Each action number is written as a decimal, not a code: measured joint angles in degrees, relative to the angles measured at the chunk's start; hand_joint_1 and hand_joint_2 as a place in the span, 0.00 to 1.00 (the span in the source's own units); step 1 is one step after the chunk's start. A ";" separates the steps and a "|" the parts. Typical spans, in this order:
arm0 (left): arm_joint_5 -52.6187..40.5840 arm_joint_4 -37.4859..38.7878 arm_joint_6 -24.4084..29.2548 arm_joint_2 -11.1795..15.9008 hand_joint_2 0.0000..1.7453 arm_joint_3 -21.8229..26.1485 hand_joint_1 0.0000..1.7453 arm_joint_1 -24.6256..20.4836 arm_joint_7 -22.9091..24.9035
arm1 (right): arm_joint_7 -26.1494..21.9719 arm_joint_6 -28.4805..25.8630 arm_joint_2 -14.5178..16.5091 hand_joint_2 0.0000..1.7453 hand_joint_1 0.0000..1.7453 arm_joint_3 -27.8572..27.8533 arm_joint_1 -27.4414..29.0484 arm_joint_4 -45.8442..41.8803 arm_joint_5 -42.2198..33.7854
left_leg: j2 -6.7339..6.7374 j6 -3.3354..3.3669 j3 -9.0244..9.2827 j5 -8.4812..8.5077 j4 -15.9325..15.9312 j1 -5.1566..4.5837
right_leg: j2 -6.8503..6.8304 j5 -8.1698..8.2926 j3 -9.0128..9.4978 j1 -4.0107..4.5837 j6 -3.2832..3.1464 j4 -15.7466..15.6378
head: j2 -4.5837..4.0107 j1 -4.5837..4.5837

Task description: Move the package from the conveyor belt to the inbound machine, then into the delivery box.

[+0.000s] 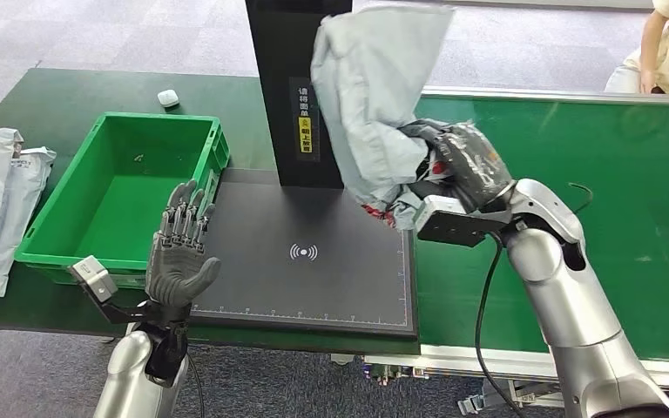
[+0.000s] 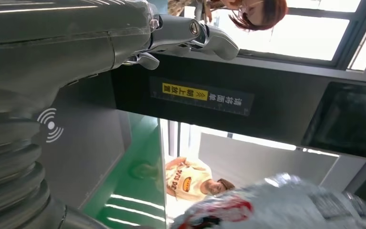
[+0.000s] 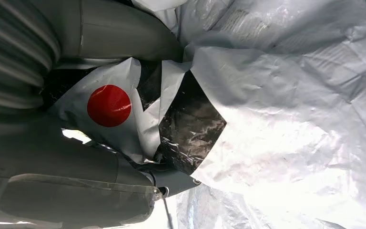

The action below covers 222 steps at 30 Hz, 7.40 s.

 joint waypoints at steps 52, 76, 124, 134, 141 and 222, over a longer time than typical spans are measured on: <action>0.64 -3.25 1.73 1.93 1.00 1.85 0.00 0.96 3.44 | 8.07 16.70 -0.19 1.00 0.86 45.09 -19.83 36.05 -8.91 | 0.00 0.02 0.13 0.01 0.03 0.00 | 0.01 0.00 0.09 0.01 0.00 -0.02 | 0.00 -0.01; 0.61 -3.26 2.14 2.47 1.00 1.86 0.00 2.99 -0.05 | -0.23 -9.48 1.83 0.00 0.00 33.76 -11.00 26.52 -10.18 | 0.00 0.01 0.06 0.00 0.01 0.04 | 0.00 -0.01 0.04 0.04 -0.01 -0.02 | 0.00 -0.01; -30.95 -2.63 15.54 3.31 1.00 -13.61 0.00 -1.78 0.80 | -0.62 -22.66 9.36 1.00 0.00 -11.24 7.80 5.98 -35.72 | -0.01 0.02 -0.01 -0.06 0.02 -0.01 | 0.01 -0.03 -0.06 0.03 0.00 -0.04 | 0.00 -0.01; -56.62 16.03 18.13 0.23 1.00 -26.31 0.00 -13.95 14.60 | -0.09 -15.69 15.58 1.00 0.00 -15.96 10.80 6.03 -36.75 | -0.04 0.04 -0.02 -0.05 0.04 -0.02 | -0.03 -0.02 -0.05 -0.05 0.03 -0.04 | 0.00 0.01; -61.32 36.41 6.83 -2.91 1.00 -30.43 0.00 -23.89 28.51 | 0.38 -13.98 19.56 1.00 0.00 -19.10 11.37 8.13 -34.51 | -0.08 0.03 0.15 -0.07 -0.01 -0.01 | -0.07 -0.05 0.19 -0.01 0.02 -0.04 | 0.00 0.03; -86.96 16.19 35.24 16.47 1.00 3.27 1.00 -37.20 40.89 | -0.42 -13.63 20.23 1.00 0.00 -30.74 28.18 -8.55 -31.81 | 0.02 -0.32 0.62 -0.19 -0.13 0.06 | 0.04 -0.25 0.49 0.16 -0.37 -0.01 | 0.00 0.08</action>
